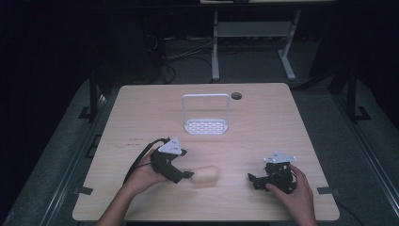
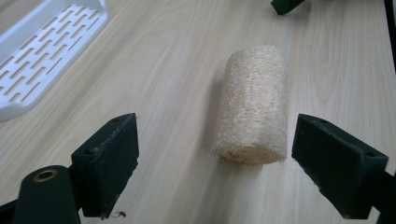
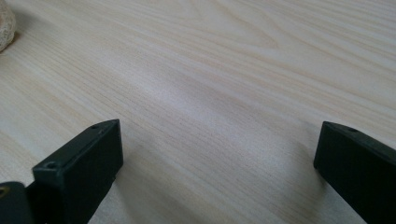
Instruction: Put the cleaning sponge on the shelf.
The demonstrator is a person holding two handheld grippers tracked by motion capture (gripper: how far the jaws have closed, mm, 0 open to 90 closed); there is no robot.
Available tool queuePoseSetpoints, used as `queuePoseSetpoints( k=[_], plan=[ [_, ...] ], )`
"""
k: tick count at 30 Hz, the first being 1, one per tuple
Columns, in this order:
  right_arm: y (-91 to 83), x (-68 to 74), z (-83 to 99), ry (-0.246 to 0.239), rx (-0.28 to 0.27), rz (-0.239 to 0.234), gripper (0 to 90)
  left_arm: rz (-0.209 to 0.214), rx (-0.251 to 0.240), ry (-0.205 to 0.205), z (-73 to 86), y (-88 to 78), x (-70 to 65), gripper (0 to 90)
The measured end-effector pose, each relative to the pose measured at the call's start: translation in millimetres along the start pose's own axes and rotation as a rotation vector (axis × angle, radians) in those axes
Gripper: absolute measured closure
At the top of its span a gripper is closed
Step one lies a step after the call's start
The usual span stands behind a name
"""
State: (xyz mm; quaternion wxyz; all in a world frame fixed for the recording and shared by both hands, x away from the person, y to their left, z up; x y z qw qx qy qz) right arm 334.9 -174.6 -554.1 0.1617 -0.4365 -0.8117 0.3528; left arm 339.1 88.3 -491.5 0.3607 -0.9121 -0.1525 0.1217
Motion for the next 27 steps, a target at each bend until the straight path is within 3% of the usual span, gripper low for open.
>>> queuePoseSetpoints(
  k=[27],
  plan=[
    [0.0, 0.0, 0.0, 0.000, 0.000, 0.000, 0.9, 0.064, 0.097, 0.079, -11.6, 32.3, -19.4, 14.4]
  ],
)
Point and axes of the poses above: each handheld gripper's, and its own axes: y roughly forward along the jaws, z roughly out of its underside, x roughly to its left, the point moved 10 cm from there along y, roughly forward along the jaws, and after that the axes turned 6 degrees about -y, right-handed, at the moved point
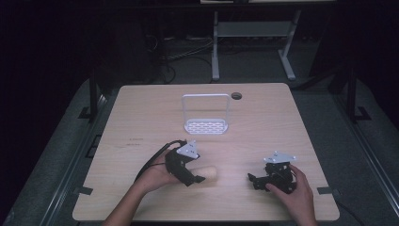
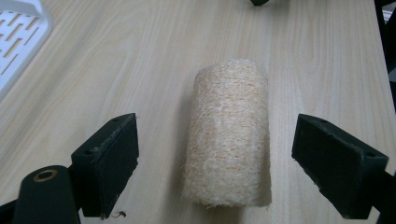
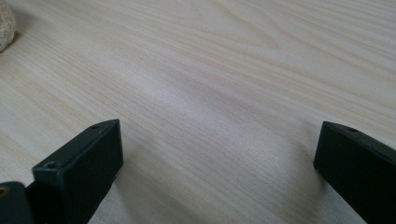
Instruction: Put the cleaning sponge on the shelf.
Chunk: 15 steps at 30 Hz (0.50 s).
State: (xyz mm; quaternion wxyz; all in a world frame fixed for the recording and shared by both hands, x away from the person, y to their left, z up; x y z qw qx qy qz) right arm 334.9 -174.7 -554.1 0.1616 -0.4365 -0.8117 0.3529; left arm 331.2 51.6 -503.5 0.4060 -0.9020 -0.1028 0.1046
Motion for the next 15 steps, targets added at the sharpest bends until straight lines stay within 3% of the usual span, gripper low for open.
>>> queuePoseSetpoints(
  k=[15],
  plan=[
    [0.0, 0.0, 0.0, 0.000, 0.000, 0.000, 0.9, -0.008, 0.077, 0.043, 1.9, 19.4, -5.7, 14.5]
  ],
)
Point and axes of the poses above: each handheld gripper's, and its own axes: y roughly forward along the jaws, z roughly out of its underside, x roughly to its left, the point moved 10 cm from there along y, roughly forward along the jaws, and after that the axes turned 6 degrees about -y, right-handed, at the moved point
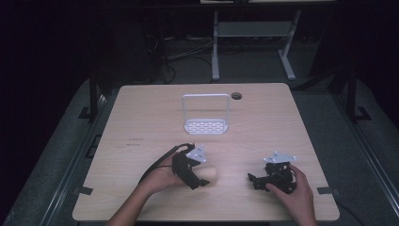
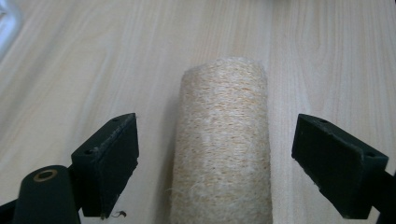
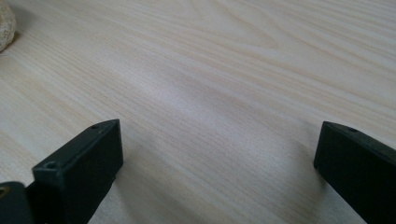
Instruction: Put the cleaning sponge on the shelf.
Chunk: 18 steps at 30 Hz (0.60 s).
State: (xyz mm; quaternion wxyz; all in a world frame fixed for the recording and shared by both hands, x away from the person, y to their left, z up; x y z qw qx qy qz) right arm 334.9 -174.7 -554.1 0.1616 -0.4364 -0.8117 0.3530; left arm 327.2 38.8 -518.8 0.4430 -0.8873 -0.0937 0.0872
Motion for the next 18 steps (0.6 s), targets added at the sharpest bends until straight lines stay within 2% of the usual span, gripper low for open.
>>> queuePoseSetpoints(
  k=[5, 18],
  plan=[
    [0.0, 0.0, 0.0, 0.000, 0.000, 0.000, 0.9, -0.011, 0.035, 0.024, 2.7, 7.9, -1.4, 14.8],
    [0.0, 0.0, 0.0, 0.000, 0.000, 0.000, 0.9, -0.009, 0.053, 0.031, 3.7, 14.4, -2.6, 22.9]
  ],
)
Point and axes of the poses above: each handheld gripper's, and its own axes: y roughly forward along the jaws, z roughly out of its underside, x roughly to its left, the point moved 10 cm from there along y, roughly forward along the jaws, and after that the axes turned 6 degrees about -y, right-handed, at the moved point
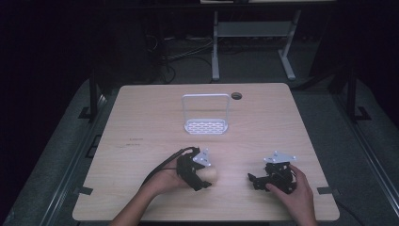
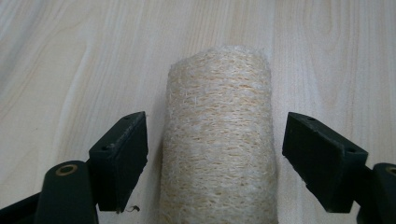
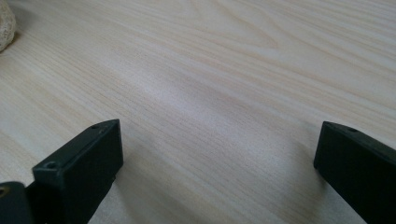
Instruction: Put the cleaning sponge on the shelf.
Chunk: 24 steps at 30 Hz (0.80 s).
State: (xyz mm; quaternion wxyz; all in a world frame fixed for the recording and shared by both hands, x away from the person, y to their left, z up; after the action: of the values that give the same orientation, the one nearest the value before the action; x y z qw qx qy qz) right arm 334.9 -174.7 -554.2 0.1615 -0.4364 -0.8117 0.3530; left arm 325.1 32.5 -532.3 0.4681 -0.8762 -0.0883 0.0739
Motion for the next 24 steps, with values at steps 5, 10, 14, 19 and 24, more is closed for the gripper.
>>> queuePoseSetpoints(
  k=[5, 10, 14, 19, 24],
  plan=[
    [0.0, 0.0, 0.0, 0.000, 0.000, 0.000, 0.9, 0.009, -0.001, -0.005, -0.7, 3.3, -2.3, 26.0],
    [0.0, 0.0, 0.0, 0.000, 0.000, 0.000, 0.9, 0.009, -0.002, -0.003, -0.8, 3.2, -2.5, 30.3],
    [0.0, 0.0, 0.0, 0.000, 0.000, 0.000, 0.9, 0.010, -0.002, -0.006, -0.1, 3.1, -1.7, 35.5],
    [0.0, 0.0, 0.0, 0.000, 0.000, 0.000, 0.9, 0.015, -0.004, -0.013, 0.5, 2.9, -1.2, 40.8],
    [0.0, -0.1, 0.0, 0.000, 0.000, 0.000, 0.9, 0.015, -0.007, -0.020, 0.1, 2.6, -2.4, 41.1]
  ],
)
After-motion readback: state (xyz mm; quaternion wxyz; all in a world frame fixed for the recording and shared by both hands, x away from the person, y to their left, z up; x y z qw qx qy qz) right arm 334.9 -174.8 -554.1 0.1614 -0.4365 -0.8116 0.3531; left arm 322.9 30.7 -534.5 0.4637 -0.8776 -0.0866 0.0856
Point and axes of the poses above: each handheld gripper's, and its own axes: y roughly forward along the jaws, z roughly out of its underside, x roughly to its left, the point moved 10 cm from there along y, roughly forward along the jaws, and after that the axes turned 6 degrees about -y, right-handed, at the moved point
